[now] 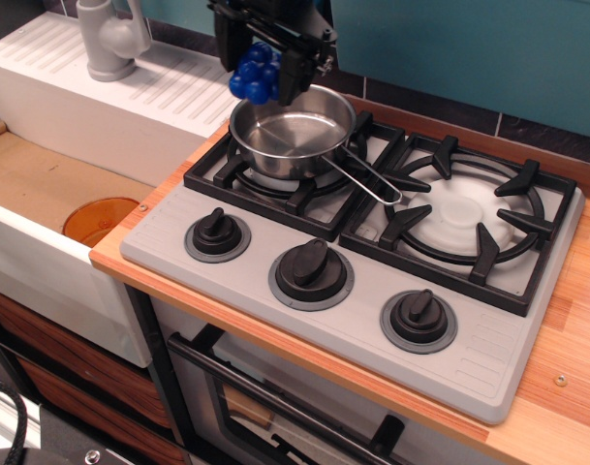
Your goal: Put pan on stove and put blueberry in pan
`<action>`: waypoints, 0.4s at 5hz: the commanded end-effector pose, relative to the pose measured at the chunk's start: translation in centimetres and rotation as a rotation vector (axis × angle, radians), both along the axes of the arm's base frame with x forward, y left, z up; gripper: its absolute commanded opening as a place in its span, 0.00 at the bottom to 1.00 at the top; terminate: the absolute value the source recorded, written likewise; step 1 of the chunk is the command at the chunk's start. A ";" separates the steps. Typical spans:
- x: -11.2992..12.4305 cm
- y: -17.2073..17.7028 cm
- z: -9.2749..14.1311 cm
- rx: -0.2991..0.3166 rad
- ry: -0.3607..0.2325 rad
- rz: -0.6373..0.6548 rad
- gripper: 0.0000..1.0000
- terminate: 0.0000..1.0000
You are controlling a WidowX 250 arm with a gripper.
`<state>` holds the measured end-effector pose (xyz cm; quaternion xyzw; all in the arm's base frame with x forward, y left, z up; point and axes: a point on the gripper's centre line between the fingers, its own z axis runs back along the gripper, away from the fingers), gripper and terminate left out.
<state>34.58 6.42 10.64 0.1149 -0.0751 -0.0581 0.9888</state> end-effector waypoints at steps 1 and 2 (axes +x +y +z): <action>1.7 -0.6 1.3 0.002 -0.078 -0.010 1.00 0.00; 1.5 -0.8 1.6 0.007 -0.080 -0.003 1.00 0.00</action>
